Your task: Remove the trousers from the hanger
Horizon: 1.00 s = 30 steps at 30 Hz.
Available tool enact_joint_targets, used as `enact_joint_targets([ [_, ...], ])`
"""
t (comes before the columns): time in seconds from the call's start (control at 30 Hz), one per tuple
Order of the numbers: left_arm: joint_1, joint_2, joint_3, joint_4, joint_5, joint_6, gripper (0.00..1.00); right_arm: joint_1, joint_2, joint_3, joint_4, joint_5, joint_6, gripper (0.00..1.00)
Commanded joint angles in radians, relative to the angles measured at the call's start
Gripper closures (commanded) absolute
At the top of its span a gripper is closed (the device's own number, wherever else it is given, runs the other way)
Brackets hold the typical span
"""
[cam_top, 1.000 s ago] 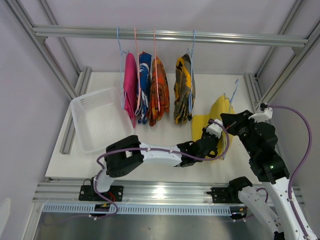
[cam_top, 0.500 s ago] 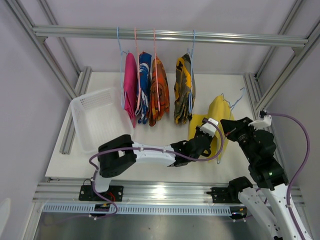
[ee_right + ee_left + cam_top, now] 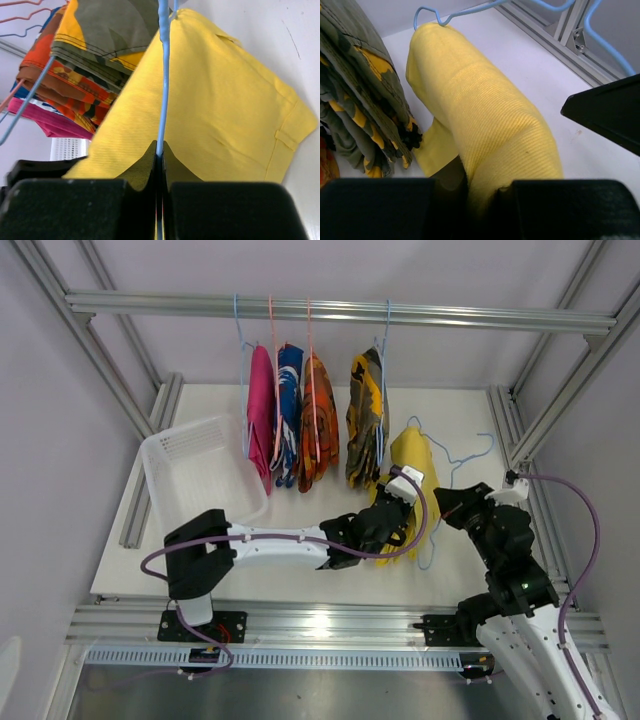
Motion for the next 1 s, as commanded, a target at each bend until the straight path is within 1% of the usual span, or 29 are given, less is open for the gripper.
enact_joint_targets([
  [0.0,-0.010,-0.140,0.062,0.055,-0.016,0.008,0.99,0.003,-0.016,-0.049,0.091,0.022,0.028,1.00],
  [0.1,-0.025,-0.197,0.096,0.000,-0.005,0.031,0.99,0.003,-0.011,-0.110,0.147,0.014,0.049,1.00],
  [0.23,-0.048,-0.281,0.119,-0.013,-0.011,0.114,0.99,0.005,-0.003,-0.164,0.213,0.011,0.072,1.00],
  [0.6,-0.071,-0.497,0.170,-0.116,-0.048,0.275,0.99,0.011,-0.029,-0.299,0.289,-0.006,0.083,1.00],
  [0.7,-0.074,-0.583,0.138,-0.128,-0.074,0.289,0.99,0.012,-0.035,-0.317,0.298,-0.017,0.065,1.00],
  [0.73,-0.074,-0.638,0.115,-0.126,-0.076,0.291,0.99,0.012,-0.037,-0.320,0.298,-0.017,0.063,1.00],
  [0.83,-0.076,-0.727,0.050,-0.132,-0.056,0.275,0.99,0.014,-0.042,-0.343,0.304,-0.023,0.060,1.00],
  [0.9,-0.076,-0.807,0.032,-0.181,-0.036,0.256,0.99,0.015,-0.048,-0.353,0.304,-0.024,0.059,1.00],
  [0.93,-0.076,-0.835,0.025,-0.217,0.017,0.252,0.99,0.014,-0.051,-0.356,0.302,-0.024,0.057,1.00],
  [0.97,-0.076,-0.861,0.016,-0.267,0.027,0.252,0.99,0.015,-0.055,-0.359,0.302,-0.027,0.056,1.00],
])
